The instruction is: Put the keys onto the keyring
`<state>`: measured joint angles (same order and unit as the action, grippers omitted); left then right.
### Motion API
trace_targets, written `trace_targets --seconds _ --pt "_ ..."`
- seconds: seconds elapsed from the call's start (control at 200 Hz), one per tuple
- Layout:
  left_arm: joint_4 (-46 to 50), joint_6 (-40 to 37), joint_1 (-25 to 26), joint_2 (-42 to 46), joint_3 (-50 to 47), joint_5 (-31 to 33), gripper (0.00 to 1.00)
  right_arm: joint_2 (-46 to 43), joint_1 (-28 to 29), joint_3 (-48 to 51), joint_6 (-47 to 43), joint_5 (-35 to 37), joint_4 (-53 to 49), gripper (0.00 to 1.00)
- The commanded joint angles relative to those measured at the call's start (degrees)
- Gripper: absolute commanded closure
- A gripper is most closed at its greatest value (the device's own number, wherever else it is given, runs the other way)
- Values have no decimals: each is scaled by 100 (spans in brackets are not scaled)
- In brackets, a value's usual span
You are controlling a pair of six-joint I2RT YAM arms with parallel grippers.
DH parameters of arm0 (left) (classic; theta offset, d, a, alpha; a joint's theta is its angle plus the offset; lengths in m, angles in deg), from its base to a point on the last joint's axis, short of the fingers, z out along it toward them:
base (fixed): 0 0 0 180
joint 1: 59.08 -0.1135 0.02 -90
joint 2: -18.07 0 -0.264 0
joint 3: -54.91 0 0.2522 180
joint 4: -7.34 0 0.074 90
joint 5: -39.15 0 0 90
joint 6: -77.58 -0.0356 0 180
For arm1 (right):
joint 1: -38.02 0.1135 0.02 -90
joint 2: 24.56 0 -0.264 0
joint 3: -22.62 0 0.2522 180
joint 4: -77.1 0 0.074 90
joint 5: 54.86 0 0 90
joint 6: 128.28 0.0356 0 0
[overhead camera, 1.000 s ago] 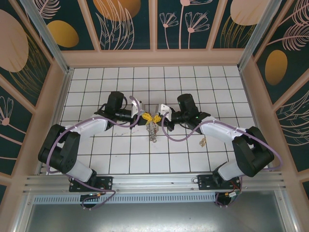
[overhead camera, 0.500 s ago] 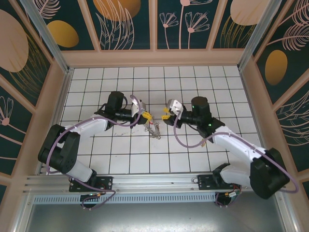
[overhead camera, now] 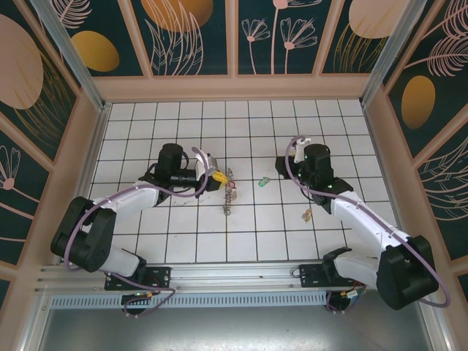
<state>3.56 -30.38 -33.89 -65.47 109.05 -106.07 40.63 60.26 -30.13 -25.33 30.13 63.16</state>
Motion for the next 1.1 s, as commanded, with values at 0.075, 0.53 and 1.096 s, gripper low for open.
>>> trace_targets --seconds 0.075,0.53,1.096 --pt "-517 252 30 326 -186 -111 100 383 -613 -65 1170 141 -1013 64" --pt "-659 441 29 369 -329 -16 100 2734 -252 -1501 64 -557 -1394 68" --pt "-751 557 25 383 -399 44 100 4212 457 -2877 -739 -264 -2279 68"
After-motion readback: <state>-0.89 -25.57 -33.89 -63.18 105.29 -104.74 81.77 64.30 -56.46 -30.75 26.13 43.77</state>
